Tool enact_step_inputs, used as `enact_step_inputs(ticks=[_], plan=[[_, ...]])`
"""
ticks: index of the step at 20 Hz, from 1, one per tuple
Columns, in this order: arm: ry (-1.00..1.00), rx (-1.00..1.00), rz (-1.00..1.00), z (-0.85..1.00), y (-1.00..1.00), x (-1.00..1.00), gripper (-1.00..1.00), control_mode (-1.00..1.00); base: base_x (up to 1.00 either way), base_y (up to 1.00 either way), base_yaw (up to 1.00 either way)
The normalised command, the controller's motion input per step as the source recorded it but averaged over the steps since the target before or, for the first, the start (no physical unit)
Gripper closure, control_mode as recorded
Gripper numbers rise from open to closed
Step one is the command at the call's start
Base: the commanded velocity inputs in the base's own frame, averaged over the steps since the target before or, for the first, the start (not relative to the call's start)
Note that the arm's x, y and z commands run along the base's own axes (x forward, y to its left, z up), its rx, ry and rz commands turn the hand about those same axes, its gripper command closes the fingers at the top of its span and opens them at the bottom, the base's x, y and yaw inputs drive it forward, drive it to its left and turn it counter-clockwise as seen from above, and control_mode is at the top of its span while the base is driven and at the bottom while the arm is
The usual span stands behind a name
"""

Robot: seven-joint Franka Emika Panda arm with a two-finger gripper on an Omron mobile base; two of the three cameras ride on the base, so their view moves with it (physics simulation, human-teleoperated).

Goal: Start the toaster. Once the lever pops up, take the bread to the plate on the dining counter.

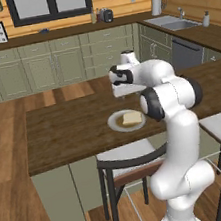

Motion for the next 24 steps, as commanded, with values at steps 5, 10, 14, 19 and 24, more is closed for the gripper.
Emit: enact_step_inputs(ticks=[5, 10, 14, 19, 24], plan=[[-0.21, -0.15, 0.00, 0.17, 0.17, -1.00, -1.00, -1.00, 0.00, 0.00, 0.00], [-0.41, -0.01, 0.00, 0.52, 0.00, -1.00, -1.00, -1.00, 0.00, 0.00, 0.00], [-0.41, 0.00, 0.00, 0.87, 0.00, -1.00, -1.00, -1.00, 0.00, 0.00, 0.00], [-0.29, 0.00, 0.00, 1.00, 0.09, -1.00, -1.00, -1.00, 0.00, 0.00, 0.00], [-0.08, 0.00, 0.00, 0.89, 0.15, -0.78, -1.00, -1.00, 0.00, 0.00, 0.00]])
